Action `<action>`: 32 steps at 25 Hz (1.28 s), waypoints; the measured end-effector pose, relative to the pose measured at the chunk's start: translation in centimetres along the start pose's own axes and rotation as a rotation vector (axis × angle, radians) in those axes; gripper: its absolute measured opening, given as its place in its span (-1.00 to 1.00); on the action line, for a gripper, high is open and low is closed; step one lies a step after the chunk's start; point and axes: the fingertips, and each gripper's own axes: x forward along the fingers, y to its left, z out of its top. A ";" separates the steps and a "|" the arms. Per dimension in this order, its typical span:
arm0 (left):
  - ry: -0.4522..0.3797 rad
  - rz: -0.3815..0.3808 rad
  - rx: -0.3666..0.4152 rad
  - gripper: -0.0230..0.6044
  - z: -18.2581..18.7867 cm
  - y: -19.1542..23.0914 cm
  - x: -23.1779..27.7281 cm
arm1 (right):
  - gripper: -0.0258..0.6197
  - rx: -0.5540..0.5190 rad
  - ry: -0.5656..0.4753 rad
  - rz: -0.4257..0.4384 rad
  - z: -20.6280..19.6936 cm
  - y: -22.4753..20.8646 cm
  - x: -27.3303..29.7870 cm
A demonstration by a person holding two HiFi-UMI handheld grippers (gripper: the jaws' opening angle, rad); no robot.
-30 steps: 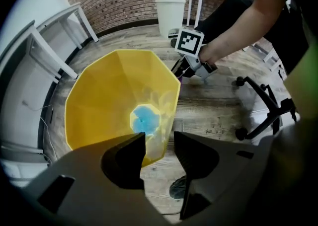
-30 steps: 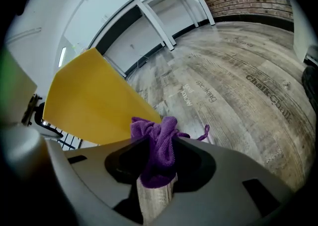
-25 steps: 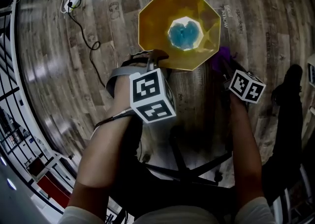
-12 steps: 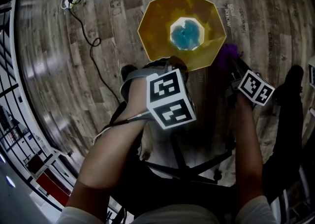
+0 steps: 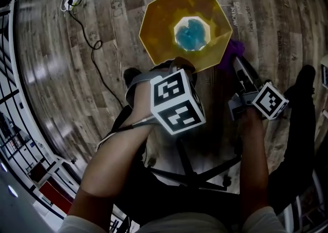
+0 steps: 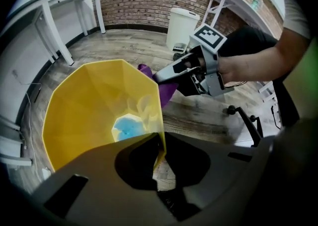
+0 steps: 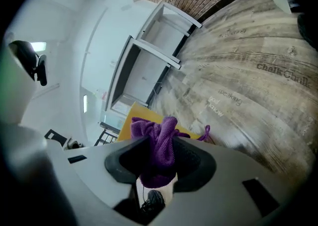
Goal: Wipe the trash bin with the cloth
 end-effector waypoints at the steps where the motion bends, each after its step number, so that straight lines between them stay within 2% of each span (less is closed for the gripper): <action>1: -0.003 0.000 -0.007 -0.83 0.1 0.0 0.2 | -0.48 -0.005 -0.005 0.020 0.1 0.5 0.0; 8: -0.024 0.012 -0.085 -0.83 1.5 0.4 0.3 | -0.48 -0.018 -0.070 0.147 2.3 3.5 -1.3; 11: -0.026 0.019 -0.097 -0.83 2.0 0.5 0.2 | -0.48 -0.024 -0.054 0.174 1.7 3.8 -1.0; 19: -0.041 0.018 -0.068 -0.84 2.6 0.4 0.1 | -0.49 -0.046 -0.010 0.096 0.2 1.7 0.7; 32: -0.056 0.017 -0.075 -0.84 3.2 0.6 0.2 | -0.49 0.016 -0.006 -0.058 -2.1 -4.0 3.8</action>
